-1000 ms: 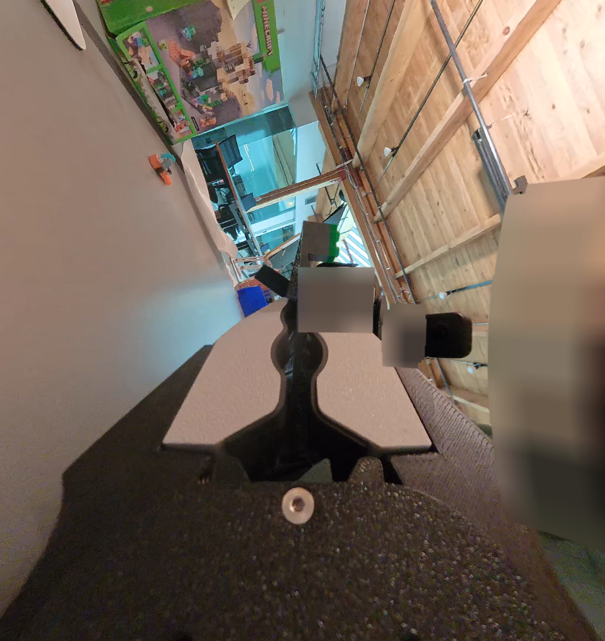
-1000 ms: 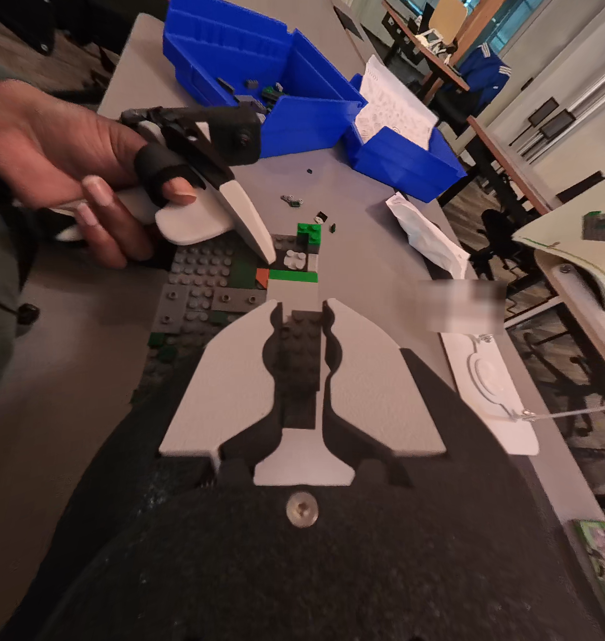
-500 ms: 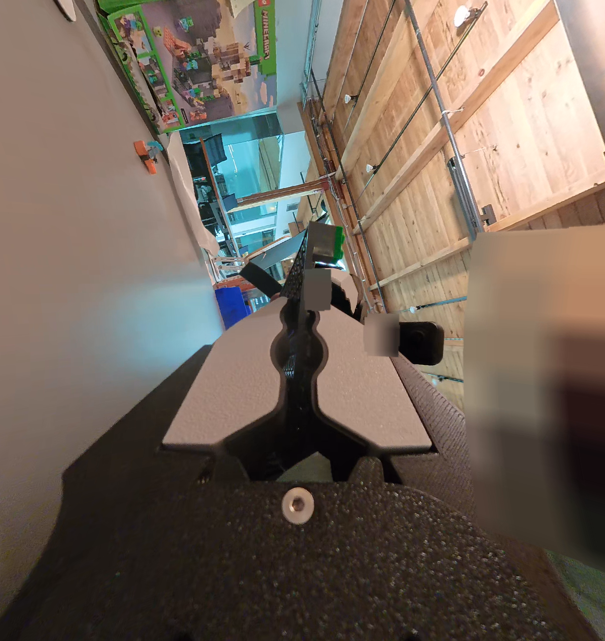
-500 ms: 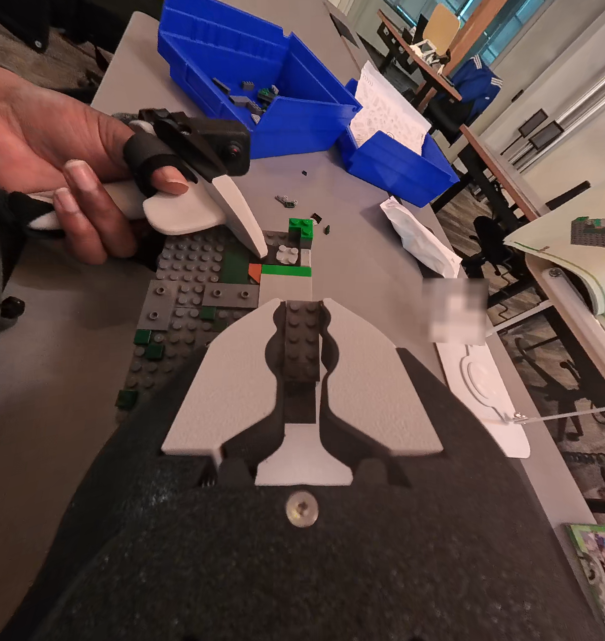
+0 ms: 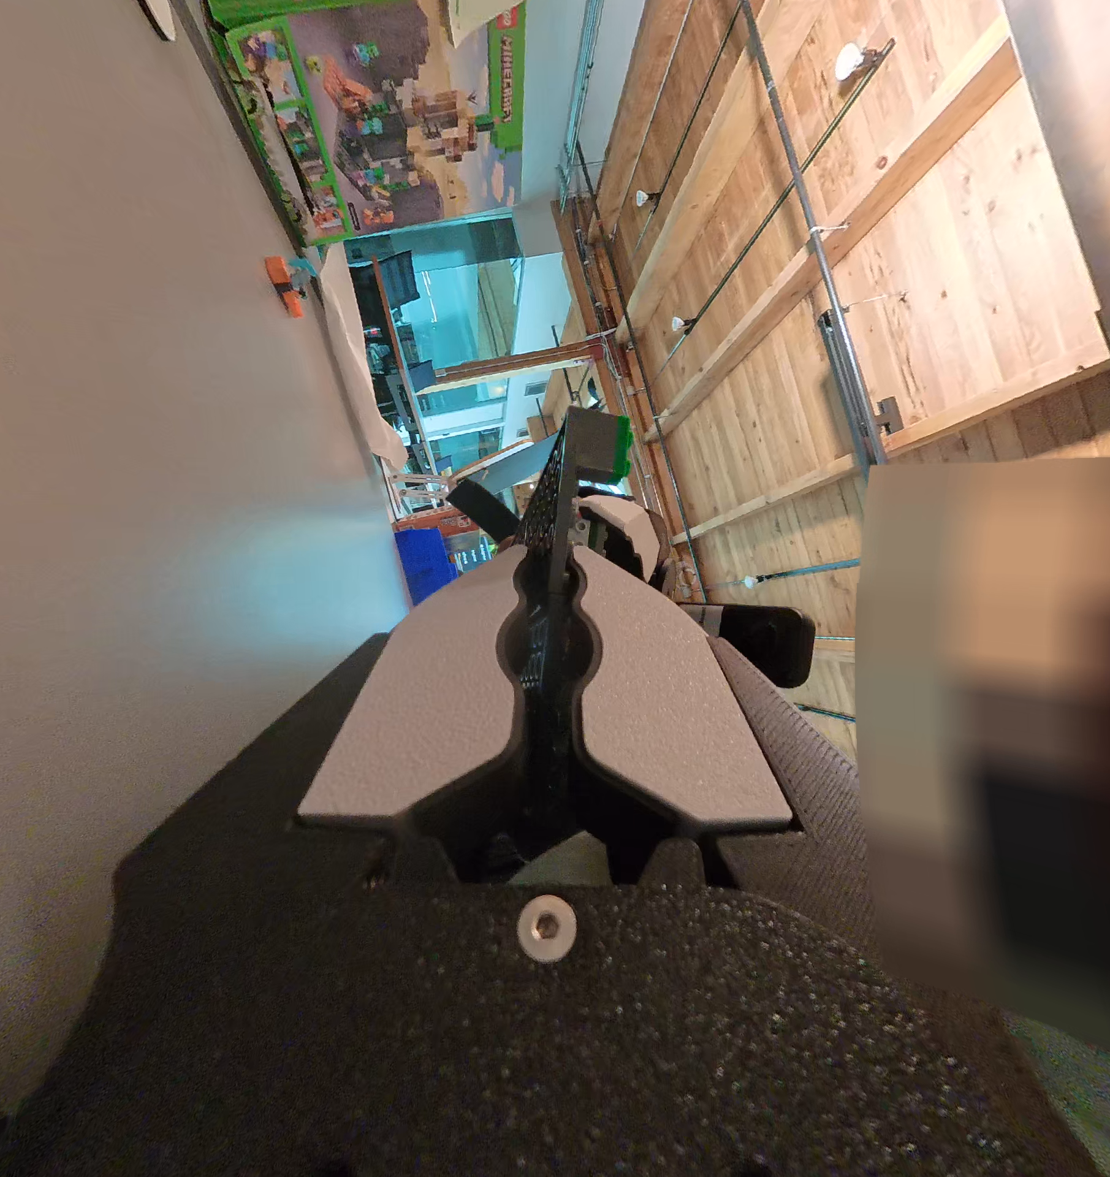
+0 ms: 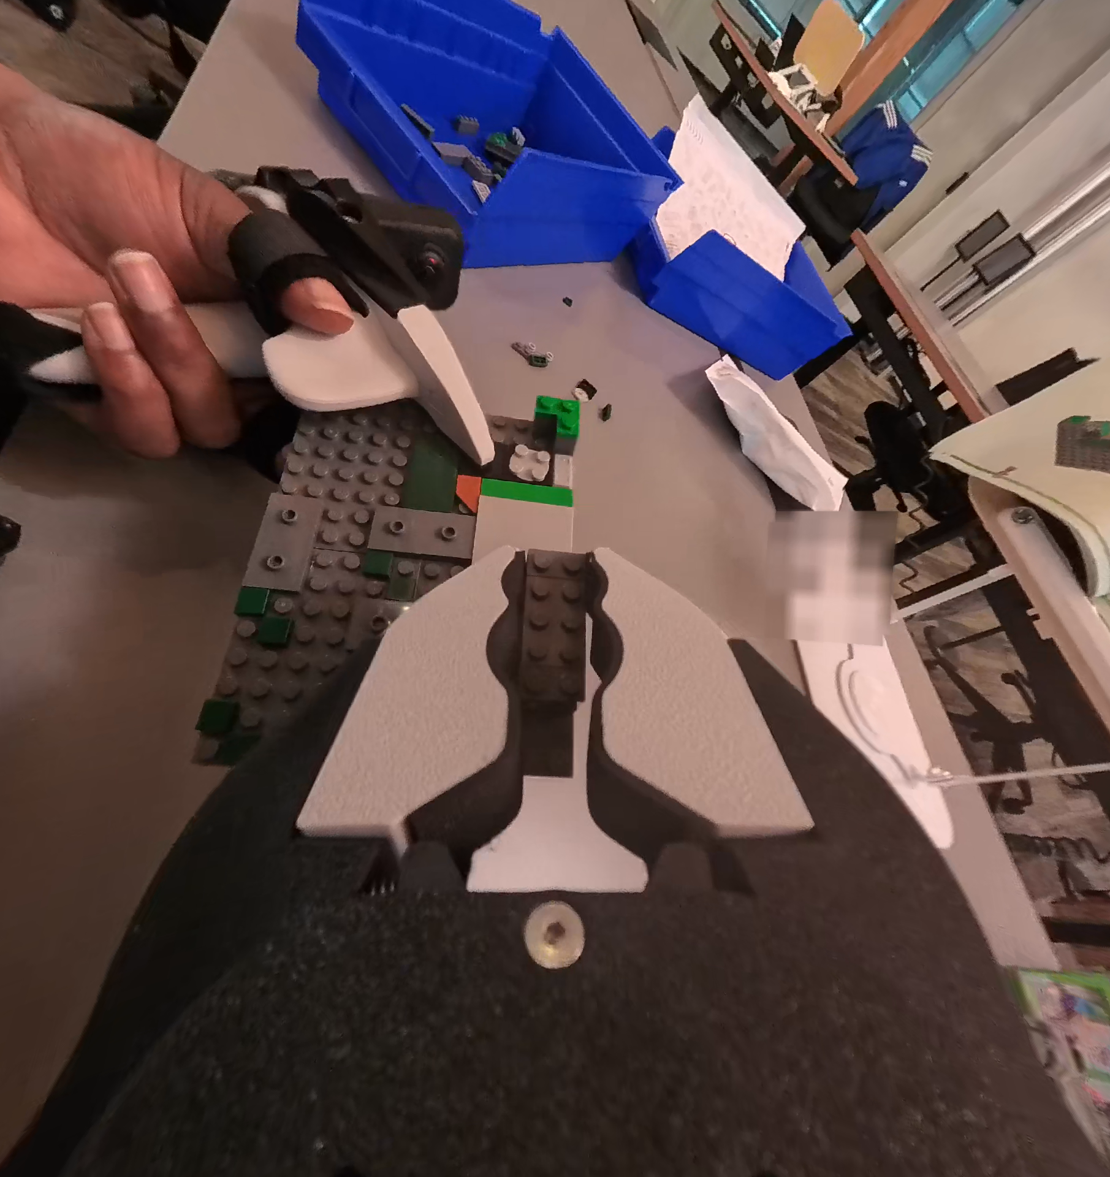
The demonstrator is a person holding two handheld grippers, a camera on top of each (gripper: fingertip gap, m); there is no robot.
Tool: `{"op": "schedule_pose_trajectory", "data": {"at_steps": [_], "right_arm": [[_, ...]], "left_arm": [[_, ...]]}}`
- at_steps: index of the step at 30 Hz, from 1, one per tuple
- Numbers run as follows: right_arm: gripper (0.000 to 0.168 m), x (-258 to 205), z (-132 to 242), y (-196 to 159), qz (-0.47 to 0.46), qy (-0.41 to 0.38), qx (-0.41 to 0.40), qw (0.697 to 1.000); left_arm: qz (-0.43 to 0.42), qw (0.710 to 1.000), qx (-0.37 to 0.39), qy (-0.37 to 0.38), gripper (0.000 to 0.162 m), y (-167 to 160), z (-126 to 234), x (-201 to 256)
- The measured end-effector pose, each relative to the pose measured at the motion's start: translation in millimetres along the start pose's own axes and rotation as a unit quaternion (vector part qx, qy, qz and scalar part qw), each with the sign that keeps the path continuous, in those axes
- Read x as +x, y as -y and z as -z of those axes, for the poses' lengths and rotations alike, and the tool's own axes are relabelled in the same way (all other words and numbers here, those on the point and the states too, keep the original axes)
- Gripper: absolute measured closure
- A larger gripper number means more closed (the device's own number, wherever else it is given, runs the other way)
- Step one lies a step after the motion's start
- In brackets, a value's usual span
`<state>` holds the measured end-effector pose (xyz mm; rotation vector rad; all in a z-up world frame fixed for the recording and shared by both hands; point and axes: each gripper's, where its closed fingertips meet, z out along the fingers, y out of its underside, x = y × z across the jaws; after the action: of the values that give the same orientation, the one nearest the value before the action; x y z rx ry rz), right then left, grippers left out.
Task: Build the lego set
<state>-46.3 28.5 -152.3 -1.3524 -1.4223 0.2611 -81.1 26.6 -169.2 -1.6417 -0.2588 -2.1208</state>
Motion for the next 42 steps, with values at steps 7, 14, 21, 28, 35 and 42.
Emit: {"op": "schedule_pose_trajectory", "data": {"at_steps": [7,14,21,28,35,42], "right_arm": [[0.142,5.1,2.8,-6.8,-0.022,0.001,-0.024,0.999],[0.140,1.9,0.5,-7.6,-0.036,0.010,-0.032,0.999],[0.150,6.4,6.0,-8.7,-0.065,0.016,-0.033,0.997],[0.151,7.3,11.7,-16.7,-0.120,0.047,-0.004,0.992],[0.151,21.1,25.0,-50.4,-0.226,0.071,0.025,0.971],[0.151,41.4,26.3,-91.4,-0.262,0.112,0.022,0.958]], "left_arm": [[0.015,1.000,0.011,0.000,0.155,4.9,3.5,-5.9],[0.025,1.000,0.006,-0.011,0.155,5.8,1.6,-4.5],[0.017,1.000,0.003,-0.013,0.153,6.7,1.3,-1.0],[-0.078,0.996,-0.052,0.012,0.152,-0.6,-5.2,1.0],[-0.245,0.957,-0.104,0.115,0.148,-1.5,-6.5,-15.3],[-0.391,0.898,-0.099,0.177,0.161,18.8,-12.4,-15.4]]}}
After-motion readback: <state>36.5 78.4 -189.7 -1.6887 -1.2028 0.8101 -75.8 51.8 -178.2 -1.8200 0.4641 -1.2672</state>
